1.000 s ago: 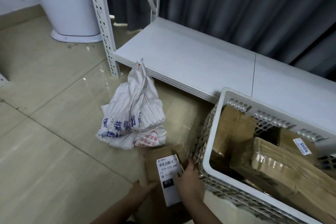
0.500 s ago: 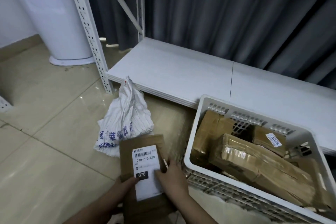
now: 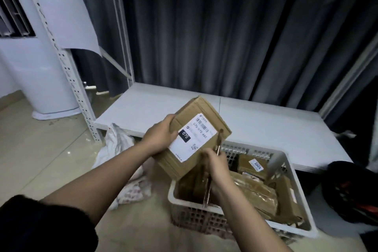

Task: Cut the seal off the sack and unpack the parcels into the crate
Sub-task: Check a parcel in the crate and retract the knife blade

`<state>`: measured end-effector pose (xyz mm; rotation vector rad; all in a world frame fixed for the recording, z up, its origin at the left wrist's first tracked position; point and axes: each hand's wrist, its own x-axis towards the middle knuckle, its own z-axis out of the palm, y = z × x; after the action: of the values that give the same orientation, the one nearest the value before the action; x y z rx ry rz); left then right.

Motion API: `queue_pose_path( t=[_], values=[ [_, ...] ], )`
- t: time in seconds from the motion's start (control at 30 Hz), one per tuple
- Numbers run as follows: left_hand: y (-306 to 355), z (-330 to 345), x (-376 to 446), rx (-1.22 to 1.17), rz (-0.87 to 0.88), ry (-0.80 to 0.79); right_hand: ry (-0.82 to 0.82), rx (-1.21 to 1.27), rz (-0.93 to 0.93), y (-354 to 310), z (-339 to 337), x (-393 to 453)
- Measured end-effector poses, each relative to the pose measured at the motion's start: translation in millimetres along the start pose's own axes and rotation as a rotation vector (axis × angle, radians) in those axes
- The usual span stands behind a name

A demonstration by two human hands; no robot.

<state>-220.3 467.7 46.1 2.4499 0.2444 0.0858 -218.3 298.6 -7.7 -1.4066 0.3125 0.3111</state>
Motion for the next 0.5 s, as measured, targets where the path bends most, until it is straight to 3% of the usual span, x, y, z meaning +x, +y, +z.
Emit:
queue_pose_path(
  t=[0.13,0.3,0.5],
  values=[
    [46,44,52,0.138,0.150,-0.065,0.146,0.277,0.044,-2,-42,13],
    [84,109,96,0.368,0.233,-0.127,0.169,0.599,0.172,13,-67,33],
    [71,168,109,0.515,0.277,-0.452,0.203,0.735,0.310,31,-100,40]
  ],
)
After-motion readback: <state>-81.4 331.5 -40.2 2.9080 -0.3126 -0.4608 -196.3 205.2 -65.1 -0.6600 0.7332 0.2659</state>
